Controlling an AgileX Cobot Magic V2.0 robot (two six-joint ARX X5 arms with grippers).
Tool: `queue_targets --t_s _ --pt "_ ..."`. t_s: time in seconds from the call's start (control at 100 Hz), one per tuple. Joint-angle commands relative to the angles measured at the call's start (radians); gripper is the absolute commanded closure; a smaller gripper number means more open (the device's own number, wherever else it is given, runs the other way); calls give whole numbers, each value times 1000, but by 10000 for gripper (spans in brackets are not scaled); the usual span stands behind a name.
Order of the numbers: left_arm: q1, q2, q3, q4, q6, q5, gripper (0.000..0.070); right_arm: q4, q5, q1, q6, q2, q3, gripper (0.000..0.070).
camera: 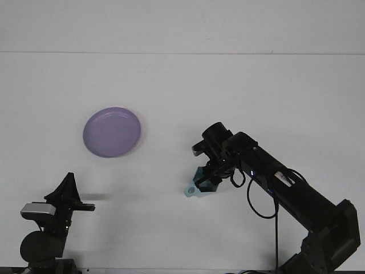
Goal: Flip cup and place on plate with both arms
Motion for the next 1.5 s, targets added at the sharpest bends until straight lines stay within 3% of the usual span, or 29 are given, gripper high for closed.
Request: queue_targets --t_s 0.0,0.07,0.12,0.16,0.24,0.29,0.58,0.62,0.75,0.97,1.26,1.49 --pt "-2 0 12 8 -2 0 688 -7 9 7 -7 48 29 700" --pt "-2 0 12 9 -2 0 688 -15 5 7 -7 57 46 699" --pt "-2 0 12 9 -2 0 688 -16 5 7 -9 57 56 657" --pt "-2 0 12 9 -2 0 688 -18 5 7 -9 57 64 585" --pt "-2 0 12 9 -2 0 688 -47 6 6 -14 57 98 366" --pt "-2 0 12 9 -2 0 688 -70 5 -1 -28 57 126 322" --pt "-2 0 17 16 -17 10 688 -161 5 -29 -67 -29 299 338" --pt "-2 0 24 15 -31 12 688 -133 5 -38 -67 -66 294 402" --pt "-2 0 59 4 -63 23 688 4 6 -84 -67 -230 244 700" --pt "-2 49 171 -69 -92 135 688 292 64 -200 -62 -587 -52 700" --pt "-4 269 355 -73 -137 330 688 624 60 -325 -65 -1064 -578 700" --pt "-56 537 570 -83 -135 435 688 719 64 -342 -89 -1374 -837 700"
